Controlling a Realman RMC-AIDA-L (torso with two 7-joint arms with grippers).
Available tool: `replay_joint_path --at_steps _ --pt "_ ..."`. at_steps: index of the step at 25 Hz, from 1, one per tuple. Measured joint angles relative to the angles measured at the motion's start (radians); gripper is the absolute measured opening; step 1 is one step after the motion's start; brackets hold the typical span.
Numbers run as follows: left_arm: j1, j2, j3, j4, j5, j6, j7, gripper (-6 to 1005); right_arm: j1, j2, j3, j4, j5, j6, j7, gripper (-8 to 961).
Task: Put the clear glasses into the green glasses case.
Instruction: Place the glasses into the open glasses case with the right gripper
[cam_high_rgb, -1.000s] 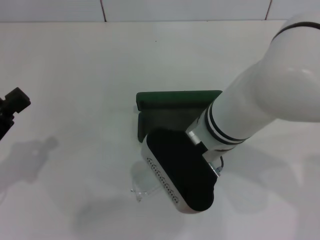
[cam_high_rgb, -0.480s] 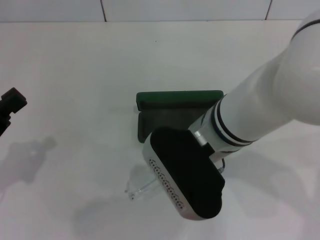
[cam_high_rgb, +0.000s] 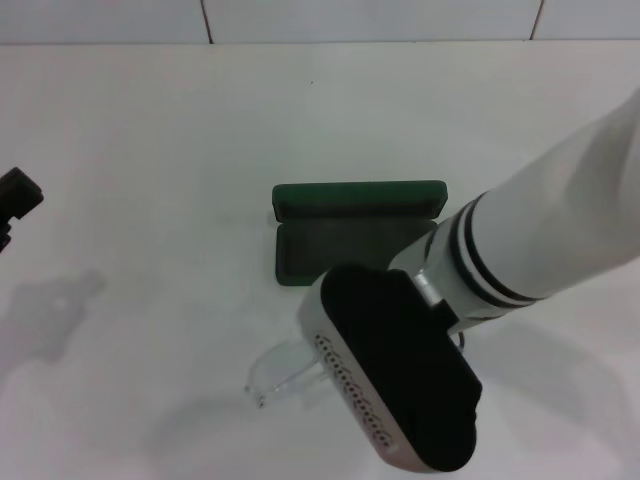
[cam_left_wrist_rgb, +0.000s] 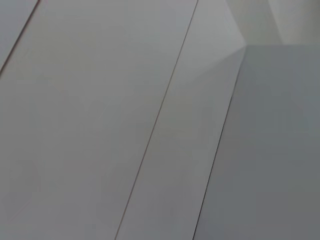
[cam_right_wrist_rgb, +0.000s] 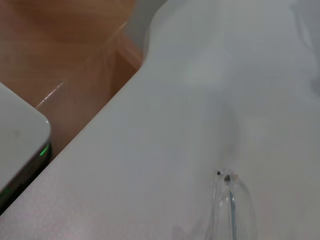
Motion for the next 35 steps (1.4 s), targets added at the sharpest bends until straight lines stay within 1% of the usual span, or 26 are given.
replay_joint_path --at_steps 3,11,18,30,35 --pt "0.001 0.001 -0.001 -0.001 -0.005 0.0 0.004 48 -0.027 0.0 0.005 -0.046 -0.06 -0.013 0.028 65" --pt "-0.004 -0.002 -0.001 -0.002 -0.007 0.0 0.006 49 -0.033 0.0 0.017 -0.067 -0.153 -0.004 0.117 68" --pt "-0.006 -0.006 -0.001 -0.002 -0.007 0.0 0.008 49 -0.037 0.0 0.017 -0.016 -0.182 0.085 0.17 70" --pt "-0.007 -0.012 -0.001 -0.002 -0.006 0.0 0.008 49 -0.027 0.0 0.028 0.082 -0.209 0.192 0.268 73" --pt "-0.008 -0.014 -0.001 -0.002 -0.005 0.0 0.006 49 -0.028 0.0 0.03 0.102 -0.217 0.209 0.292 74"
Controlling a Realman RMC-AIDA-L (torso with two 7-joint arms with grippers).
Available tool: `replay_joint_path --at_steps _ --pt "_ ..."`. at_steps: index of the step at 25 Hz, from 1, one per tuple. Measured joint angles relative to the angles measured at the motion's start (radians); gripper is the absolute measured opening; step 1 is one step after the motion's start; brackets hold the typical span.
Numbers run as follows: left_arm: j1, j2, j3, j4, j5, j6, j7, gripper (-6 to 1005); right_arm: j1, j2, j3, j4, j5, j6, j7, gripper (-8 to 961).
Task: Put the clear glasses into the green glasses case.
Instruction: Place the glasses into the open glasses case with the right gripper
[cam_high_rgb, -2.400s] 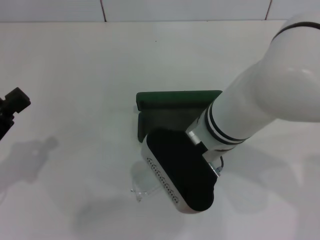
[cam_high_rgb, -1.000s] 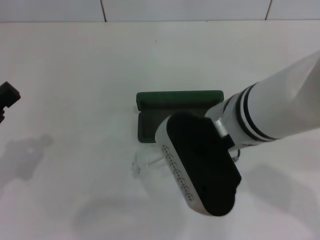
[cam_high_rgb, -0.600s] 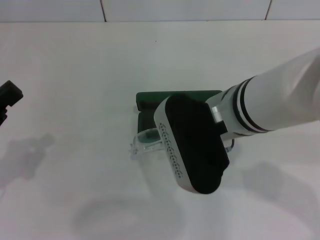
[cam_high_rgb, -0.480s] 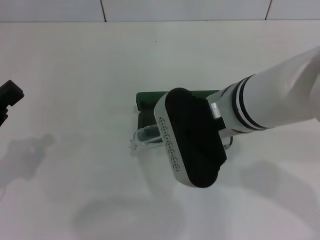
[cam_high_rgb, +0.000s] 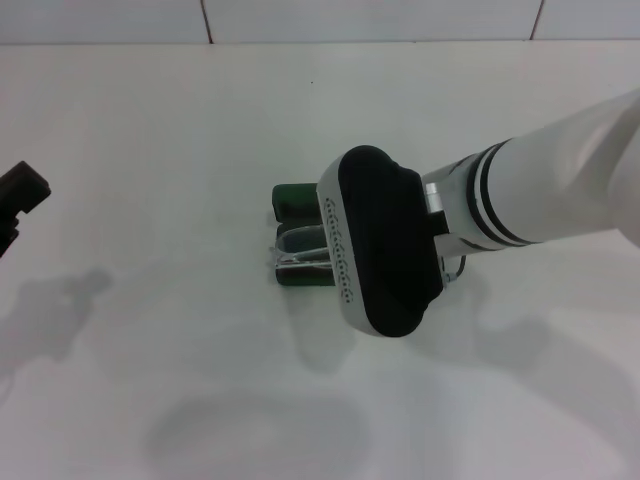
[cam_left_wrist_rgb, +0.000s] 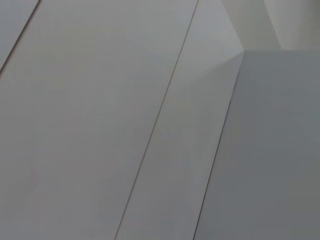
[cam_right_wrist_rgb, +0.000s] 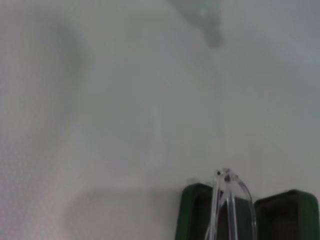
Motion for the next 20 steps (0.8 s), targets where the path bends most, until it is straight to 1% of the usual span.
replay_joint_path --at_steps 8,20 --pt "-0.004 -0.001 0.0 -0.001 0.0 -0.001 0.0 48 0.011 0.0 0.006 0.059 0.003 0.042 0.03 77" --pt "-0.004 -0.005 0.0 -0.005 0.0 -0.001 0.002 48 0.011 0.0 -0.002 0.088 0.027 0.069 0.043 80"
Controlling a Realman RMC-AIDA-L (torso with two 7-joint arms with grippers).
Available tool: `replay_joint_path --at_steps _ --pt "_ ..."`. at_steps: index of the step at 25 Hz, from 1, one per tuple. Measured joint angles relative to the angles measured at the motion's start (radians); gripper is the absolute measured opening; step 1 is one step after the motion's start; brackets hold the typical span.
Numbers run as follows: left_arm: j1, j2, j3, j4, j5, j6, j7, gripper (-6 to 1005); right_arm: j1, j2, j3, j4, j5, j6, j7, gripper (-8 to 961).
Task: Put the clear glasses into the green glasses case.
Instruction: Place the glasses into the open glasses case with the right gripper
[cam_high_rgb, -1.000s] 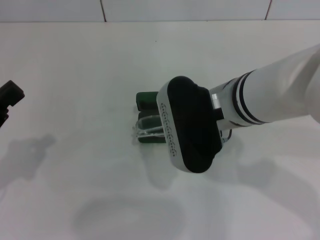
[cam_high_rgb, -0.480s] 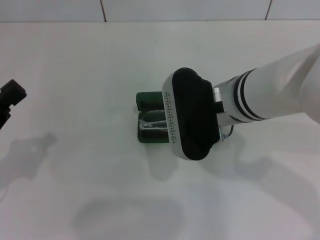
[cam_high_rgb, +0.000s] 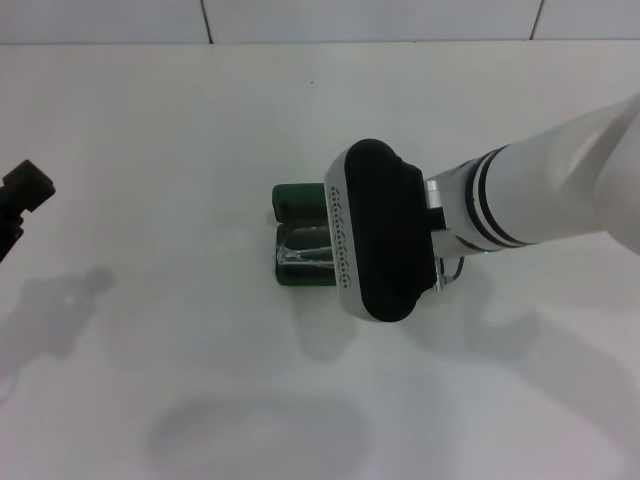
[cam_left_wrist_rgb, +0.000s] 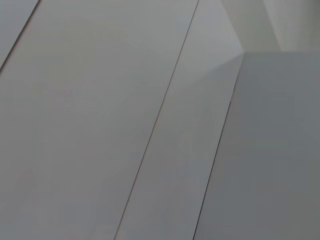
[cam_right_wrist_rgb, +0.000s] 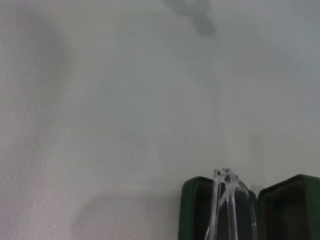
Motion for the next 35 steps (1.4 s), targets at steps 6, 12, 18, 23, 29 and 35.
replay_joint_path --at_steps 6,12,18,23,29,35 --pt "0.001 -0.002 0.0 -0.004 0.0 0.0 0.0 48 0.006 0.0 0.004 0.025 0.02 0.014 0.009 82" --pt "0.0 -0.002 0.0 -0.011 0.0 -0.001 0.007 49 0.01 0.0 0.007 0.039 0.02 0.025 0.026 84" --pt "0.0 -0.002 0.0 -0.011 0.001 -0.002 0.009 48 0.021 0.0 0.007 0.062 0.019 0.03 0.039 85" --pt "0.0 -0.001 0.0 -0.011 0.0 -0.002 0.009 48 0.025 0.0 0.0 0.067 0.019 0.041 0.051 87" --pt "0.0 -0.002 0.0 -0.011 0.0 -0.002 0.009 49 0.025 0.0 0.0 0.067 0.02 0.041 0.052 89" --pt "0.0 -0.002 0.0 -0.011 0.0 -0.002 0.009 49 0.024 0.0 0.0 0.067 0.016 0.035 0.052 90"
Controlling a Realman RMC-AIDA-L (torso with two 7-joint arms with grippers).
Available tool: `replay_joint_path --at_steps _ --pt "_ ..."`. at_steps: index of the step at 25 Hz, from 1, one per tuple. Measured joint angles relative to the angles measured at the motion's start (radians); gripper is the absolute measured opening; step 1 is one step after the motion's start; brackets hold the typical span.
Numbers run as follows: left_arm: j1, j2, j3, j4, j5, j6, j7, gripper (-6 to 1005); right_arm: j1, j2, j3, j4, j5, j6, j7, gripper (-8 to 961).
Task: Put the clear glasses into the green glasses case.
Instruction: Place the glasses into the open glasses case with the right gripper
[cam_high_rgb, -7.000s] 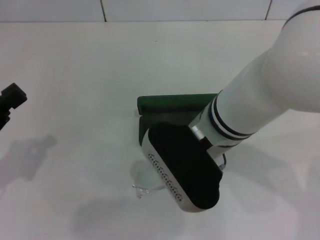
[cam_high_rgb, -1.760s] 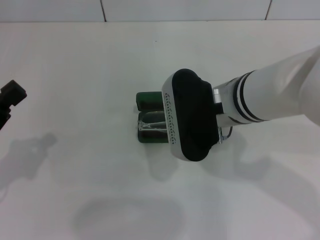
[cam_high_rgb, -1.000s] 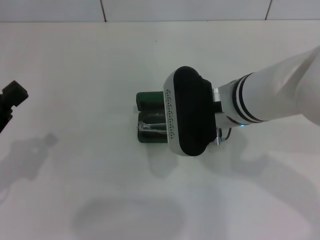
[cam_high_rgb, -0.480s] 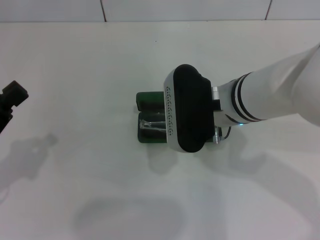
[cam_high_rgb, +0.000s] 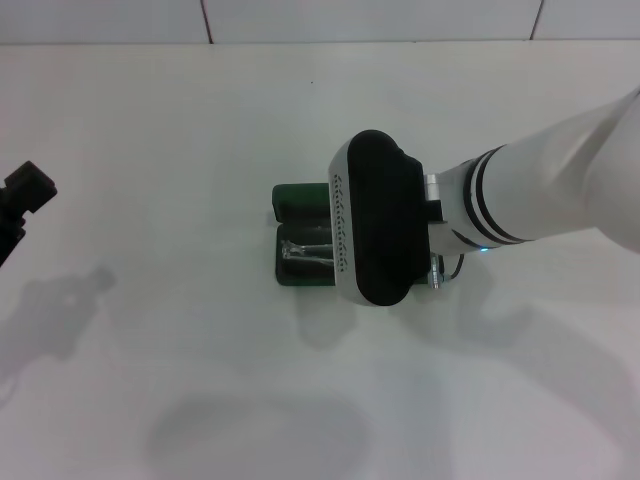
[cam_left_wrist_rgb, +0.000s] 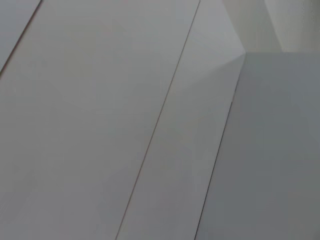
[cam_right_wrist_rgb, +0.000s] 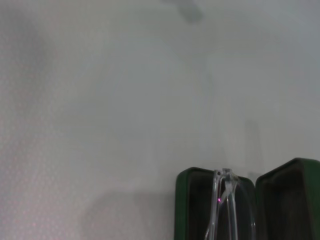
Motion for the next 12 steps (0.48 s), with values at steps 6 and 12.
replay_joint_path --at_steps 6,12 --pt "0.0 0.0 0.0 0.0 0.0 0.0 0.001 49 0.0 0.0 0.0 0.0 -0.004 -0.002 0.008 92" --pt "0.0 -0.001 0.0 -0.001 0.0 0.0 0.002 49 0.001 0.0 0.0 0.0 -0.006 -0.009 0.011 94"
